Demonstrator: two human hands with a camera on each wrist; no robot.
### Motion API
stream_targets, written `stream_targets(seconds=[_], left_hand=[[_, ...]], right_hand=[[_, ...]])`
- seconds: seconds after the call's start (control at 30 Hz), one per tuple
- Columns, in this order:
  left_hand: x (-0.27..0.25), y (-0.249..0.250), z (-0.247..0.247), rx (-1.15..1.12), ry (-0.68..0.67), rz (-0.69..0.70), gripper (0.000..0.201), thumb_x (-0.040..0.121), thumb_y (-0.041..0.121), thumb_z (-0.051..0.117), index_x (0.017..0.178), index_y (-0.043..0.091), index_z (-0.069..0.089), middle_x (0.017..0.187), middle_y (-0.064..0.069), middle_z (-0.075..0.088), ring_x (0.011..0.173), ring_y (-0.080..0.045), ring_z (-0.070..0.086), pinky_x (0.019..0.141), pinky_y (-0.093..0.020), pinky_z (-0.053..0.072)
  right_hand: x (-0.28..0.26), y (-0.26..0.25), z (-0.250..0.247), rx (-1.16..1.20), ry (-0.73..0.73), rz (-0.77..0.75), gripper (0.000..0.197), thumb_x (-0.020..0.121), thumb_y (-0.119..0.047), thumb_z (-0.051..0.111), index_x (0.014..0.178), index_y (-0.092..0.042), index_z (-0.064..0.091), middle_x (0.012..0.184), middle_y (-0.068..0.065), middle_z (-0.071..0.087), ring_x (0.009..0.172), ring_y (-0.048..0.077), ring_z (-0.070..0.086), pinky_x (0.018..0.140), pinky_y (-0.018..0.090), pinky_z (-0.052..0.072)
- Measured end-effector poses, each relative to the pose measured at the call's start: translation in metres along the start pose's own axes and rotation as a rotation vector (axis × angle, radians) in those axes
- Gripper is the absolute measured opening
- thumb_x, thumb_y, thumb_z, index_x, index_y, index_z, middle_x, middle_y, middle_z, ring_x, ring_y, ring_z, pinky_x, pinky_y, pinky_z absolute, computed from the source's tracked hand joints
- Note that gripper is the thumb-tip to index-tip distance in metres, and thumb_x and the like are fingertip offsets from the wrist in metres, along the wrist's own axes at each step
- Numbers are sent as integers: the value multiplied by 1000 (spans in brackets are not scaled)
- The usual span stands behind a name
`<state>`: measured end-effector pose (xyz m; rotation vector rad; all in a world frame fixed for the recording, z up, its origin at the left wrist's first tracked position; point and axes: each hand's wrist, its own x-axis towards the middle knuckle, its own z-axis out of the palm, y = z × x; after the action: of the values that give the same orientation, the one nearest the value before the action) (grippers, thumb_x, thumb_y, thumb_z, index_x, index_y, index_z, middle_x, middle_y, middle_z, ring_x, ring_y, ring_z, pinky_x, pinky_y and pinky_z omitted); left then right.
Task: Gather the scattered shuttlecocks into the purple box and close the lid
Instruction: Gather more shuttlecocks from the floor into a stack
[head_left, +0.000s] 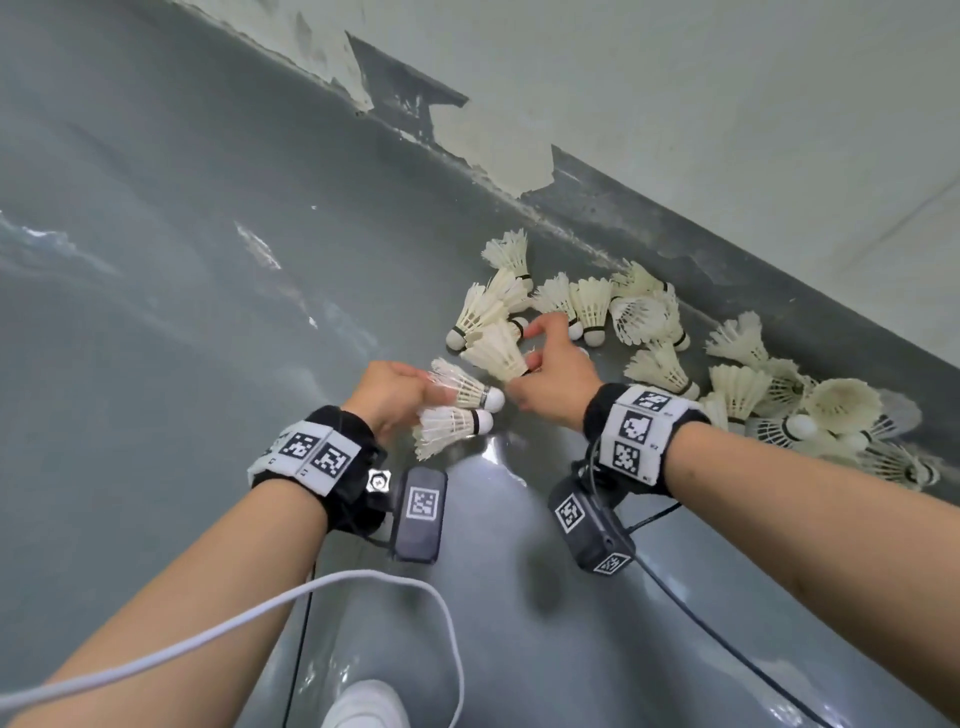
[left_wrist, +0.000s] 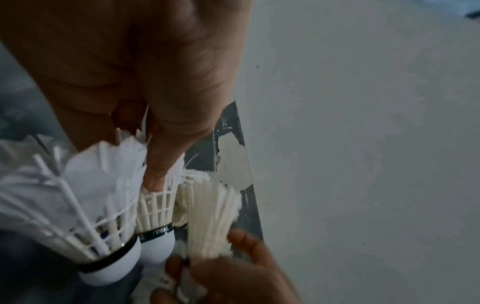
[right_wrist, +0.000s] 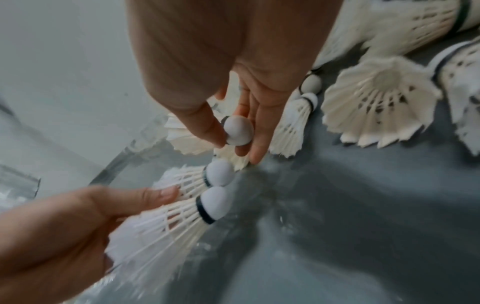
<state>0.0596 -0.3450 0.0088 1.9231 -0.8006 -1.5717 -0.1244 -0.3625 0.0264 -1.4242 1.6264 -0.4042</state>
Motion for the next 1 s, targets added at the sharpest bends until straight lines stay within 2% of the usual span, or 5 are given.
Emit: stream_targets(seconds=[0.23, 0.47, 0.63, 0.87, 1.0], left_hand=[[-4, 31, -5, -269, 30, 120, 22, 79, -12, 67, 97, -4, 58, 90, -18, 67, 69, -22, 68, 61, -29, 60], [-16, 34, 22, -103, -130, 181, 35, 77, -11, 69, 110, -13, 60, 107, -24, 68, 89, -29, 67, 80, -32, 58], [-20, 39, 23, 119, -170, 271, 22, 74, -9, 74, 95, -2, 70, 99, -20, 71, 85, -25, 65, 92, -41, 54], [-24, 40, 22, 298, -269, 307, 20, 73, -14, 70, 93, -10, 68, 91, -16, 68, 84, -25, 61, 85, -39, 55], [-26, 38, 26, 285, -281, 302, 21, 78, -14, 64, 97, -6, 69, 100, -18, 69, 86, -22, 60, 83, -33, 51]], right_hand=[[-3, 3, -48, 237, 107, 112, 24, 79, 4, 54, 88, -17, 60, 92, 8, 65, 81, 24, 66, 80, 40, 59], [-9, 0, -44, 359, -4, 127, 22, 83, 3, 49, 91, -12, 63, 90, 7, 61, 71, 18, 57, 68, 33, 54], [-8, 3, -43, 421, -89, 173, 7, 89, -8, 59, 95, -12, 61, 105, 8, 63, 92, 24, 64, 78, 34, 57], [5, 10, -40, 613, 82, 196, 49, 77, -15, 76, 119, -12, 51, 118, 12, 63, 97, 27, 69, 86, 40, 57], [5, 5, -43, 791, 52, 215, 55, 83, -11, 72, 128, 1, 44, 111, 16, 68, 84, 22, 72, 66, 27, 58]])
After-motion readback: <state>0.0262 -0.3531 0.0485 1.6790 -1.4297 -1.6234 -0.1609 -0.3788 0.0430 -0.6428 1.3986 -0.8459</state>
